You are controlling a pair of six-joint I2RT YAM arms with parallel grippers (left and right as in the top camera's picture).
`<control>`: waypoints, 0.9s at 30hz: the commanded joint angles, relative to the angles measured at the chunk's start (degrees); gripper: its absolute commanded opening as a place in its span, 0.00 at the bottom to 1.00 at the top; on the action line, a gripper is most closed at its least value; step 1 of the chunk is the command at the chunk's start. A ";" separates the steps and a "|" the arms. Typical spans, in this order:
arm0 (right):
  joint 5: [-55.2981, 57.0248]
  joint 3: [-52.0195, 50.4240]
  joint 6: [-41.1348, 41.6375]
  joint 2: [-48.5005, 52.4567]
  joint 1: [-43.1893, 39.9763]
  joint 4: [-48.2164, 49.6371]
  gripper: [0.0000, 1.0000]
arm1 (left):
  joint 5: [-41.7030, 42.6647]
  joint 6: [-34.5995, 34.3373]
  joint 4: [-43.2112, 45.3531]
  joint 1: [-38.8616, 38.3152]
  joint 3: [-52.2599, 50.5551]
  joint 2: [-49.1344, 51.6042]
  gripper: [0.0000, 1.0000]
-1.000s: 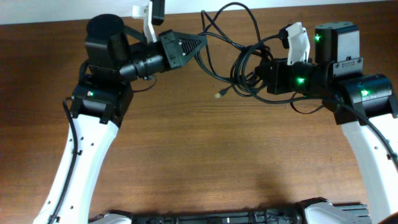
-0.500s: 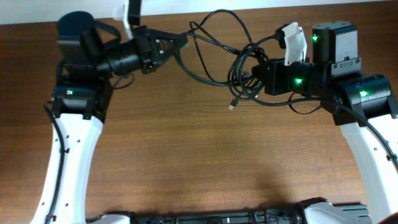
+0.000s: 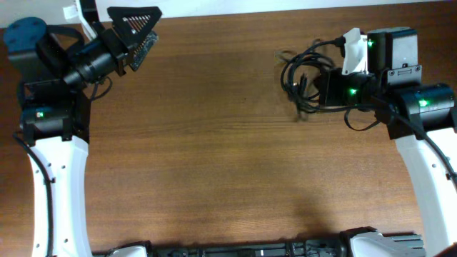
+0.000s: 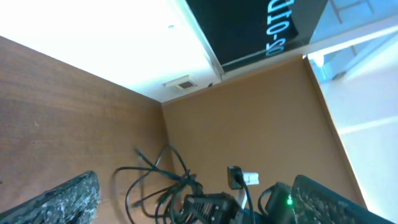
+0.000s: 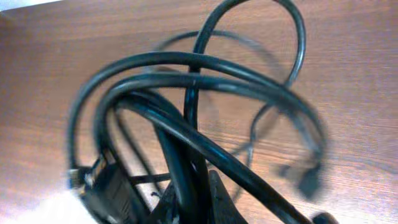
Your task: Untangle cables
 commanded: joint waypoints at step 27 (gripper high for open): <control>-16.37 -0.09 16.06 -0.61 0.02 19.80 0.04 | -11.19 56.89 -18.78 -22.80 1.11 -1.25 0.99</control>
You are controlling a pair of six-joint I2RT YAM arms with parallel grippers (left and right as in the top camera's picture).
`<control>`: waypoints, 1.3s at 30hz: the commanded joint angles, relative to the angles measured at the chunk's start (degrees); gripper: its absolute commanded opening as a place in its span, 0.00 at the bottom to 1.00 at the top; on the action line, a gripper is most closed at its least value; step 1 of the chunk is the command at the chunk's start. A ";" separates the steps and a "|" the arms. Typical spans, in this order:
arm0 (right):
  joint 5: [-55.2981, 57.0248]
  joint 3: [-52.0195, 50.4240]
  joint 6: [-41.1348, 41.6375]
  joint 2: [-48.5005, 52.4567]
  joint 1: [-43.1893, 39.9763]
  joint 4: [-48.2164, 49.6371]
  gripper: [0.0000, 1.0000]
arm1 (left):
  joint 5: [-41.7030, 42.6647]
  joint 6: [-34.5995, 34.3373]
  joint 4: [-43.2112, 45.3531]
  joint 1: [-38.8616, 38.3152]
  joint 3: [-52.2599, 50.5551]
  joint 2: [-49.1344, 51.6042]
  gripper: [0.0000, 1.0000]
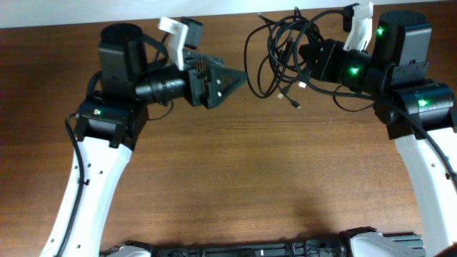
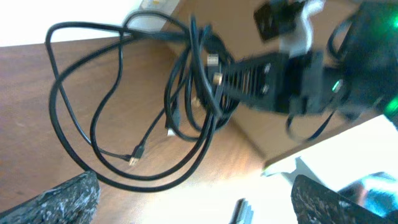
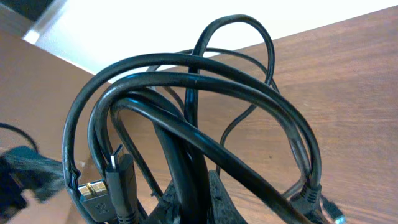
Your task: Untangle cables
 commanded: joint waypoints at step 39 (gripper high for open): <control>-8.59 0.15 0.22 -0.59 0.02 1.40 0.04 | -19.76 23.23 -3.10 -14.60 0.76 -2.75 0.00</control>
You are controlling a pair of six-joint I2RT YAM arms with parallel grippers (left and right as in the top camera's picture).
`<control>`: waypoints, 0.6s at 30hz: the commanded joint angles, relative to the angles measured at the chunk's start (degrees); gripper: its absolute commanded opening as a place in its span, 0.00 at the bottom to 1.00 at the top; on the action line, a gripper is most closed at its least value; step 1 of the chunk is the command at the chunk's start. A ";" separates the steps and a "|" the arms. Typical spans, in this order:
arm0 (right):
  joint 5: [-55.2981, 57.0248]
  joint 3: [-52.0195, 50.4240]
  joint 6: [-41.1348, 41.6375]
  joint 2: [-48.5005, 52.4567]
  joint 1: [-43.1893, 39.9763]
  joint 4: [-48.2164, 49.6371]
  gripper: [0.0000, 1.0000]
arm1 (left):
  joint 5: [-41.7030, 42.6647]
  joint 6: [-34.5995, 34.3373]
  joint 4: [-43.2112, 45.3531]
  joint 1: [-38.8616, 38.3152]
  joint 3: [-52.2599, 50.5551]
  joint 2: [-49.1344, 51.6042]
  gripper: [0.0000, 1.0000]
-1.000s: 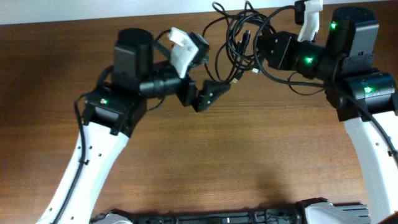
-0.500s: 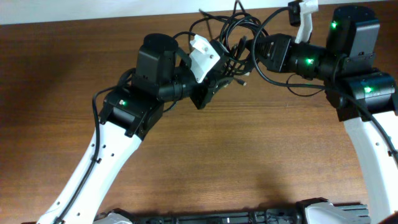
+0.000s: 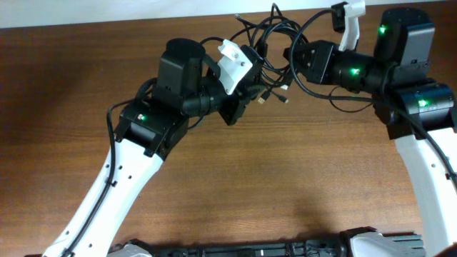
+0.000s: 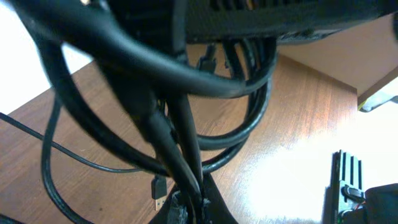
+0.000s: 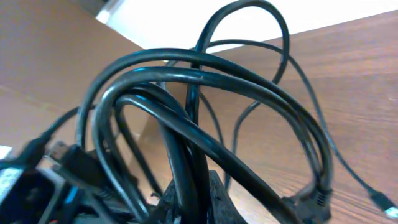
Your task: Untangle cables
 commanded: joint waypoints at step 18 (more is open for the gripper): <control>6.25 0.17 -4.37 -0.61 -0.02 0.24 0.04 | -25.44 1.42 -16.44 -0.04 0.79 -7.08 0.00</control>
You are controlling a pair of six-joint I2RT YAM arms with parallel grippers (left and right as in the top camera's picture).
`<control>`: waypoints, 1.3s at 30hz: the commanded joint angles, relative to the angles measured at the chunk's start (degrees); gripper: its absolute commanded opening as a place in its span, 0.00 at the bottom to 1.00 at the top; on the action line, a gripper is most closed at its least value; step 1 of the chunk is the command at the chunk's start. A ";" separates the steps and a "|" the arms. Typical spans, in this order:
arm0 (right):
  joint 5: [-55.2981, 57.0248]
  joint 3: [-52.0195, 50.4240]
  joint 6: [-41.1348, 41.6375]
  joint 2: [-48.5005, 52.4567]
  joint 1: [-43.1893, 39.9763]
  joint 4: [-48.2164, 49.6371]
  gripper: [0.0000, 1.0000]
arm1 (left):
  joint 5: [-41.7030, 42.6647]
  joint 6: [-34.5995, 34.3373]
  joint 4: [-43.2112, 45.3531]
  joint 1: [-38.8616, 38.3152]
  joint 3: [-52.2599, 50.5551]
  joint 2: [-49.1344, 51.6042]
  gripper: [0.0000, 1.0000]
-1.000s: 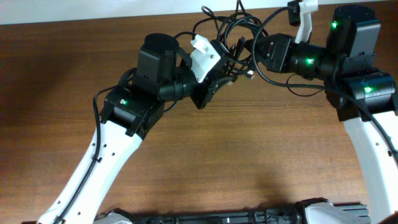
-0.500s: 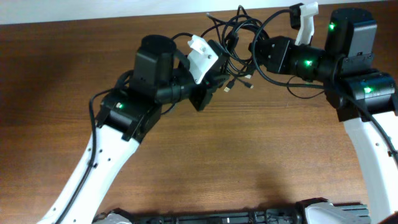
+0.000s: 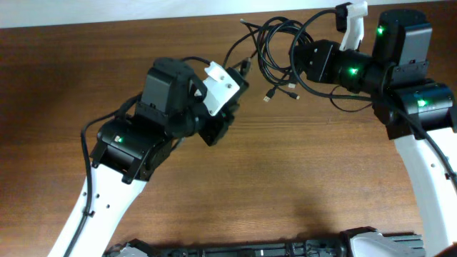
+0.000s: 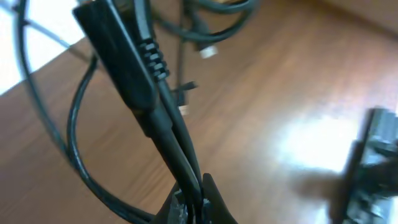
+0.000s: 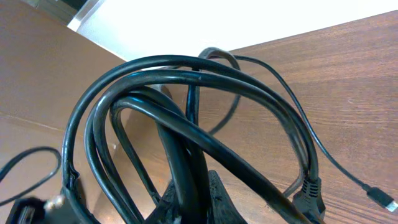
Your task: Untangle cables
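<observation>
A tangle of black cables (image 3: 275,39) hangs above the table's rear right. My right gripper (image 3: 300,61) is shut on several of its loops, which arch over the fingers in the right wrist view (image 5: 186,99). My left gripper (image 3: 240,76) stands left of the tangle, shut on one black cable. In the left wrist view that cable (image 4: 168,130) rises from the gripper (image 4: 198,208) to a ribbed black plug (image 4: 118,50). From there a thin strand leads back to the tangle. Two loose connector ends (image 3: 280,91) dangle below it.
The wooden table (image 3: 300,164) stretches in front of both arms. Its rear edge (image 3: 178,20) runs just behind the tangle. A blurred dark object (image 4: 373,162) shows at the right of the left wrist view.
My left gripper has moved down and to the left, away from the tangle, still shut on its cable. A plug end now stands clear of the loops. The right gripper holds its place.
First the tangle lay at the table's right rear with my right gripper on it, and my left gripper was open at the far left. Then the tangle was held up and the open left gripper stood near it. Later the left was shut inside the tangle; now it holds one cable apart.
</observation>
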 commanded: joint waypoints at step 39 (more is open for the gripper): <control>-19.10 0.17 -30.62 -0.61 -0.04 -2.60 0.04 | 11.76 -3.91 5.75 0.74 0.66 -0.72 0.99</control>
